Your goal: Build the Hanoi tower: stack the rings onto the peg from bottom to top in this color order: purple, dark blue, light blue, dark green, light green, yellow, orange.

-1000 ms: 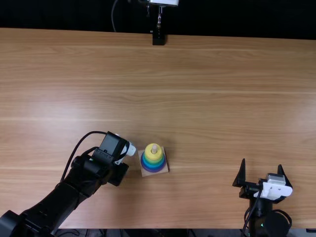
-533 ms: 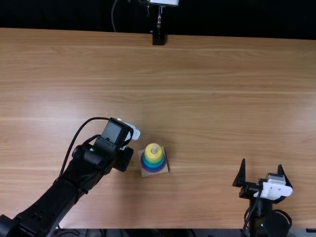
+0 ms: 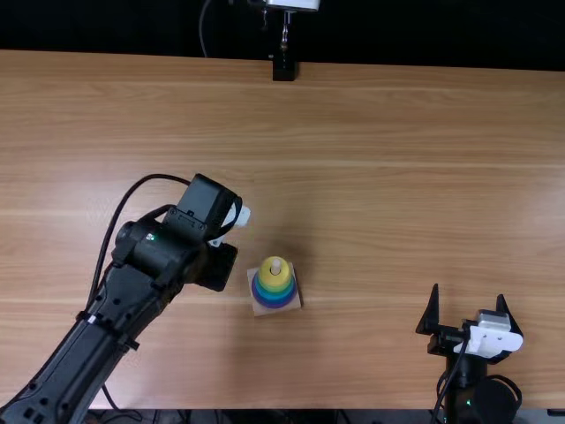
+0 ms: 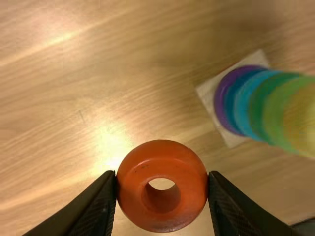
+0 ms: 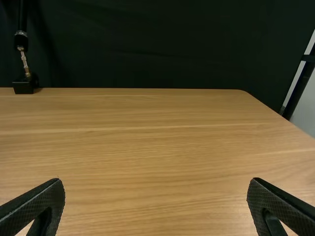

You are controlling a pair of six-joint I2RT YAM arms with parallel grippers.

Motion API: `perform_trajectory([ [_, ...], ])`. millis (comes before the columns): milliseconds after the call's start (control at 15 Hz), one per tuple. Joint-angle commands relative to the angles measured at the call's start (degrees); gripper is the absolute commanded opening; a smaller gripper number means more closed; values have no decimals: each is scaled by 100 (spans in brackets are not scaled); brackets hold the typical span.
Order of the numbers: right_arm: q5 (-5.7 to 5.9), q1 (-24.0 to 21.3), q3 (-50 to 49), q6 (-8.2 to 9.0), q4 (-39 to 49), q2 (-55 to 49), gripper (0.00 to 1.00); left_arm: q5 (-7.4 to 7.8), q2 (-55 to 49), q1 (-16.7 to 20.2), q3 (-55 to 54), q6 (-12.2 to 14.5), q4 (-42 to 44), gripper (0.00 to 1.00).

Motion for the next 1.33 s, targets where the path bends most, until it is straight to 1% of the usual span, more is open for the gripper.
perform_trajectory([
  [0, -26, 38, -86, 37, 21, -58, 100, 55, 131, -25, 506, -310, -252, 0],
  [133, -26, 38, -86, 37, 21, -58, 100, 66, 218, -113, 998, -405, -695, 0],
  [333, -26, 38, -86, 37, 21, -58, 100, 55, 447, -394, 1587, -669, -1064, 0],
  [600, -26, 38, -86, 37, 21, -58, 100, 55, 737, -745, 1983, -732, -1074, 0],
  [800, -26, 38, -86, 37, 21, -58, 100, 55, 930, -974, 2185, -964, -1064, 0],
  [1000, -26, 38, -86, 48, 21, -58, 100, 55, 1097, -1176, 2405, -975, -1064, 0],
  [1200, -26, 38, -86, 37, 21, -58, 100, 55, 1238, -1370, 2519, -1186, -1064, 0],
  [1267, -26, 38, -86, 37, 21, -58, 100, 55, 1291, -1378, 2580, -1217, -1064, 0],
])
